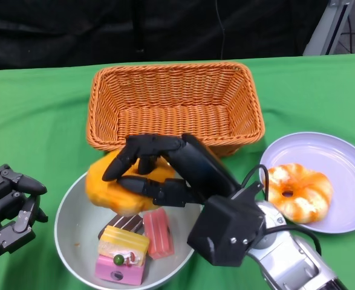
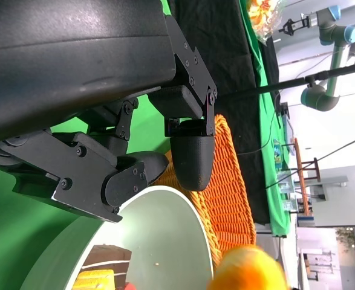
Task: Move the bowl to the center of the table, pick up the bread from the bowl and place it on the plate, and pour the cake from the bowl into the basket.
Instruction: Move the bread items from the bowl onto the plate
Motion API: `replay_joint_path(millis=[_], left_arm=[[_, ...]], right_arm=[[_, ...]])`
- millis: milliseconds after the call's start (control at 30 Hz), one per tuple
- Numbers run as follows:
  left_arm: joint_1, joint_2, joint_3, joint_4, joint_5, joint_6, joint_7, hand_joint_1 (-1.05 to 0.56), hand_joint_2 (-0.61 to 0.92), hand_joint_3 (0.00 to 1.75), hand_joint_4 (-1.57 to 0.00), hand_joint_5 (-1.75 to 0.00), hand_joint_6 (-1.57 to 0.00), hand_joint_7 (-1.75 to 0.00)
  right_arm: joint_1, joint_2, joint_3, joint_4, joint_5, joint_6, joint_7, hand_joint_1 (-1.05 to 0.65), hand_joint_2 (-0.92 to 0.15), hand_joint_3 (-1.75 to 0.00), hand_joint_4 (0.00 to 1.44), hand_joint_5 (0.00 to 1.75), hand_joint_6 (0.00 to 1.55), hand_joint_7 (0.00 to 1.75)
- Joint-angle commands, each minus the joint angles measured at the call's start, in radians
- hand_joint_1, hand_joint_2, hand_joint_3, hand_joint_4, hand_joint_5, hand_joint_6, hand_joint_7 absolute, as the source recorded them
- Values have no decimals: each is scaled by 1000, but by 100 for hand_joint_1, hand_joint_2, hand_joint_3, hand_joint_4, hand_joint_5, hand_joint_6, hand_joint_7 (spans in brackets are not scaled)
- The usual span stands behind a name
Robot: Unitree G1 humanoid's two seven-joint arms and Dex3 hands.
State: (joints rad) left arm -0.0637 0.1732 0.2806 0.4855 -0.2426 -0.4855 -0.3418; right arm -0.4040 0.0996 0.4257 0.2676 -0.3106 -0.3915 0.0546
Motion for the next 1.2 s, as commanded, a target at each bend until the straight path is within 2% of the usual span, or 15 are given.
replay_joint_path(millis=[33, 100, 200, 400, 500, 700, 933, 1200], left_arm=[[-5, 13, 6, 3, -2, -4, 8, -4, 68, 86, -65, -161, -70, -128], [-5, 13, 6, 3, -2, -4, 8, -4, 68, 86, -65, -161, -70, -128], [-8, 21, 9, 22, 1, -15, 4, -5, 68, 86, -65, -161, -70, -128], [-8, 21, 10, 22, -3, -21, -2, -5, 66, 87, -65, -161, -70, -128], [-9, 22, 10, 23, -3, -22, -2, -5, 66, 87, -66, -161, -70, -129], [-9, 29, 12, 26, -2, -16, -3, -6, 65, 88, -66, -160, -71, -128], [-7, 31, 10, 19, -2, -10, 3, -4, 66, 88, -67, -159, -71, -128], [-7, 34, 13, 26, -10, -9, -6, -4, 64, 90, -67, -160, -71, -128]], right_arm=[[15, -5, -20, -30, 20, 20, 12, -14, -88, -38, 68, 175, 75, 97], [17, -3, -22, -34, 18, 24, 16, -14, -88, -38, 68, 175, 75, 97], [76, -10, -61, -199, 83, 112, 57, -12, -87, -42, 67, 175, 73, 103], [115, -19, -114, -344, 138, 189, 76, -11, -85, -44, 67, 175, 72, 107], [122, -20, -123, -368, 144, 202, 76, -11, -85, -44, 67, 175, 72, 108], [141, -55, -199, -438, 194, 219, 83, -9, -87, -46, 62, 168, 68, 112], [175, -82, -266, -494, 216, 239, 70, -7, -84, -53, 67, 166, 70, 113], [208, -135, -362, -489, 200, 220, 45, -5, -84, -55, 66, 169, 66, 121]])
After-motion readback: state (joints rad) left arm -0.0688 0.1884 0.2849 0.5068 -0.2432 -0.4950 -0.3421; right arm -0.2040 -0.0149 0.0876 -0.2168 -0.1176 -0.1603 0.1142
